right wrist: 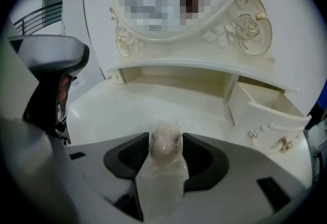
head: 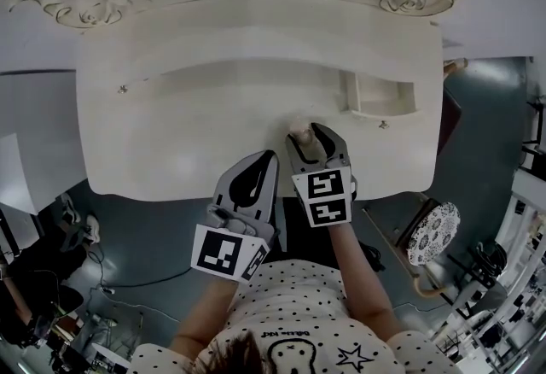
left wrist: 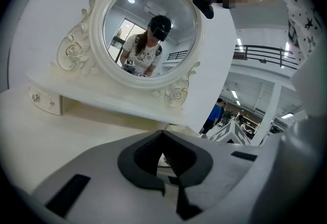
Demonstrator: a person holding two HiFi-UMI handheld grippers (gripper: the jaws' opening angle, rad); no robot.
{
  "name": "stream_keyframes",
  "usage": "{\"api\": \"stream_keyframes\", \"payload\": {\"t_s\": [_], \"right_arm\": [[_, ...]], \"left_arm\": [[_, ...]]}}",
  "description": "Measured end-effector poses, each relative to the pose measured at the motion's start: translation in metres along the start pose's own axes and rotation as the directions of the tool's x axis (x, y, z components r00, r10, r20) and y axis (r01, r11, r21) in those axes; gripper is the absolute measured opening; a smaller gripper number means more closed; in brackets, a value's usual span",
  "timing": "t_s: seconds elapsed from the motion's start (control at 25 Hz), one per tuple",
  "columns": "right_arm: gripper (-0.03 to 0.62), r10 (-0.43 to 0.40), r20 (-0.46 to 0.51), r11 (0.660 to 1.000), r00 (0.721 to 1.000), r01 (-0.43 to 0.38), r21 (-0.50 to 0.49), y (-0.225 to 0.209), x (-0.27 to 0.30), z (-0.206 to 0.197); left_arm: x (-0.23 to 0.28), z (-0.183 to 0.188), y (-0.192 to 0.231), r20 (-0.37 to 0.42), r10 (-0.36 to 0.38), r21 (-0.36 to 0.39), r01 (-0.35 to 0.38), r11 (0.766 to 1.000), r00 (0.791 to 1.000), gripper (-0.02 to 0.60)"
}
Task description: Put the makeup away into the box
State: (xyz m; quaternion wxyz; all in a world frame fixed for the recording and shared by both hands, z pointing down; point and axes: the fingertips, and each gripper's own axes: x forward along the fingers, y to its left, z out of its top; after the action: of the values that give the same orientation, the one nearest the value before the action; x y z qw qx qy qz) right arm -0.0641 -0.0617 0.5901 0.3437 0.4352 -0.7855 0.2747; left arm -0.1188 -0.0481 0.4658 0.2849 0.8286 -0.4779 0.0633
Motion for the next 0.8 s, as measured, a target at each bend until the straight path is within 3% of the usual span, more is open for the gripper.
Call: {"api": "stream_keyframes", "payload": {"t_s": [0.44,0.8], "right_arm": [[0.158,0.001,0.066,1.000,0.998,0.000,-0.013,0.001,-0.014,0.013],[0.155,-0.039,0.248,0.999,0.968,0.040,0.002,-0.018,-0.068,0.065]], "left_arm": [[-0.006,0.002,0.000,0.016,0.008,0.003,-0.008,1.000,1.000,-0.005],[-0.002,0.027,-0.021,0.073,-0.033,0.046,0.030,0.998,0.997,-0.005]]}}
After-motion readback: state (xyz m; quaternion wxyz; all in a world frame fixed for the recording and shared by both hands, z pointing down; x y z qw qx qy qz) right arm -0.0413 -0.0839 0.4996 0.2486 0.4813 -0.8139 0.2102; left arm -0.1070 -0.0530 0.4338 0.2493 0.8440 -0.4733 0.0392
